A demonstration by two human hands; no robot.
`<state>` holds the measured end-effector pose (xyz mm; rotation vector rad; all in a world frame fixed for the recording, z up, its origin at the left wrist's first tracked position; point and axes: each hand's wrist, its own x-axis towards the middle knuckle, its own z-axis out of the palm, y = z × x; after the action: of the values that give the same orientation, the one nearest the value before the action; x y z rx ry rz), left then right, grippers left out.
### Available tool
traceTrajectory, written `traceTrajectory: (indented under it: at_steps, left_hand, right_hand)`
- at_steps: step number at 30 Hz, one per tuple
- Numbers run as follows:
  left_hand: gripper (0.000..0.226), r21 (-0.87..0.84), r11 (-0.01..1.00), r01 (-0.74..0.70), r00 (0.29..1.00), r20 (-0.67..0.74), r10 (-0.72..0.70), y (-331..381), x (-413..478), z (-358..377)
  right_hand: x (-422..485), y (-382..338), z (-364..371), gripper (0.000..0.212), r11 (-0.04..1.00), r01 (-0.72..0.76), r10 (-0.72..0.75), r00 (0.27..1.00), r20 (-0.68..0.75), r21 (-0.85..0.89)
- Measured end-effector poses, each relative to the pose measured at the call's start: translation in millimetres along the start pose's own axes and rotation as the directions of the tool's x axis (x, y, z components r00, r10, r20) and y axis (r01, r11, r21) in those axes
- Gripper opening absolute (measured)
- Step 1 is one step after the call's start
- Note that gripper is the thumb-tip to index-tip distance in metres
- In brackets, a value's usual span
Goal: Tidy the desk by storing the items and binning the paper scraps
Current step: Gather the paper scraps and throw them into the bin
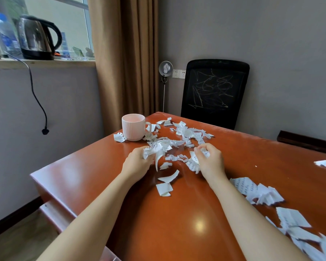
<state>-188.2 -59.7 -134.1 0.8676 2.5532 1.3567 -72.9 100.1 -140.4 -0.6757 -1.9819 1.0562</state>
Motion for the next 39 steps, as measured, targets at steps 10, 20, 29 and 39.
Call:
traceTrajectory:
  at_steps: [10, 20, 29, 39]
  left_hand:
    - [0.035, -0.132, 0.984, 0.123, 0.992, -0.015, -0.126, 3.0, -2.7, -3.3]
    - [0.030, -0.070, 0.997, -0.019, 0.999, 0.038, 0.021, 1.1, -4.6, -2.3]
    - [0.029, -0.156, 0.987, -0.047, 0.998, 0.044, 0.055, 0.8, -5.5, -4.6]
    - [0.029, -0.368, 0.923, 0.114, 0.988, -0.056, -0.145, 1.1, -8.9, -15.8]
  right_hand:
    - [1.9, -1.7, -0.4, 0.008, 0.989, 0.057, -0.048, 0.996, -0.073, 0.136]
    - [-12.7, -13.1, 36.7, 0.026, 0.989, 0.086, -0.127, 0.919, 0.374, 0.124]
    - [-14.5, -20.8, 39.4, 0.020, 0.995, -0.010, -0.039, 0.865, 0.500, 0.095]
    - [-7.9, -29.0, 19.3, 0.019, 0.991, 0.066, -0.084, 0.983, 0.163, 0.114]
